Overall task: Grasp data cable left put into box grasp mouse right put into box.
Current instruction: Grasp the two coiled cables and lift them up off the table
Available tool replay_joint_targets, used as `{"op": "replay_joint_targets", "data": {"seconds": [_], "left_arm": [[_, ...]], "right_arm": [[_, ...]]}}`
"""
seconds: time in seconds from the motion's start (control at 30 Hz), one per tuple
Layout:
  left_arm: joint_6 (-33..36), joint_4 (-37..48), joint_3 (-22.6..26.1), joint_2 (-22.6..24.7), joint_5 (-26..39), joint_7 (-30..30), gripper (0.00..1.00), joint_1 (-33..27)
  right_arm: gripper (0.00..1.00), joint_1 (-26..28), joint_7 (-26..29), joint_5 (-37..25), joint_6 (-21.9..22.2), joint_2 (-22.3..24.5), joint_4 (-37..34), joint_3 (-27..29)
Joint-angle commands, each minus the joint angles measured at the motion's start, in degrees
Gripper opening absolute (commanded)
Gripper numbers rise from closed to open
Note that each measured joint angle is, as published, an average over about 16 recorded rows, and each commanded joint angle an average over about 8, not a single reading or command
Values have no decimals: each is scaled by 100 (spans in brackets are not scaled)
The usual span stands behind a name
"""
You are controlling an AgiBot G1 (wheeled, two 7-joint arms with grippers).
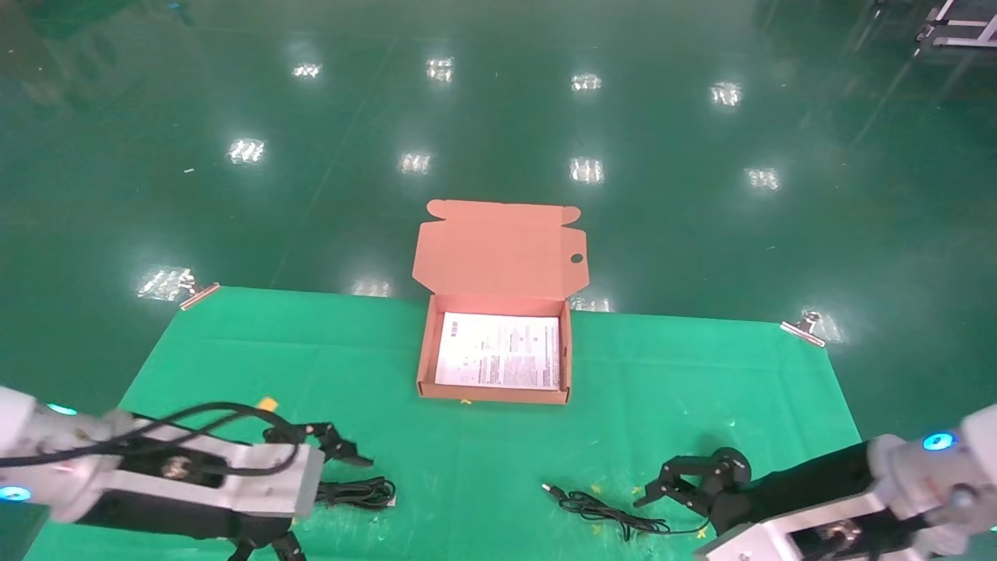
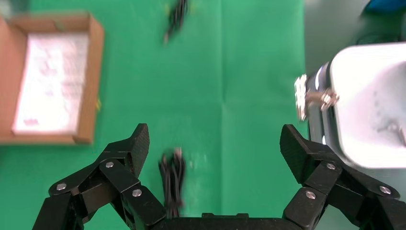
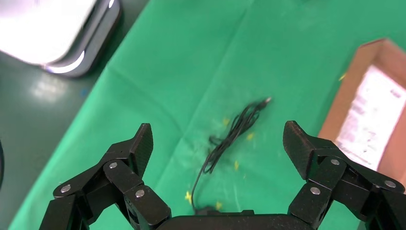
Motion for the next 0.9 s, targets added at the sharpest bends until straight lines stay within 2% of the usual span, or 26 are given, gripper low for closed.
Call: {"op": "replay_joint_targets", "data": {"seconds": [0.03,0.23,0.43,0.63,0.9], "left_arm": [[-68,12,146,88,346,-22,100,-44],[-326,-10,549,348,1451,-162,100,-39],[-612,101,739,491,2075,-360,100,102],[-924,528,809,706,2414,-570,100,209],[-1352,1670,723,1093,2459,-716,100,148]], "right_arm": [[100,52,-58,-266,59,-84,2,-177],[100,-34,40,-952,362,-298,-8,-445],[100,-201,277,-1586,722,-502,-37,-635],[100,-358,609,-2156,1079,-703,-100,-764],[100,-590,1109,-2530,1495,-938,-388,-802]]}}
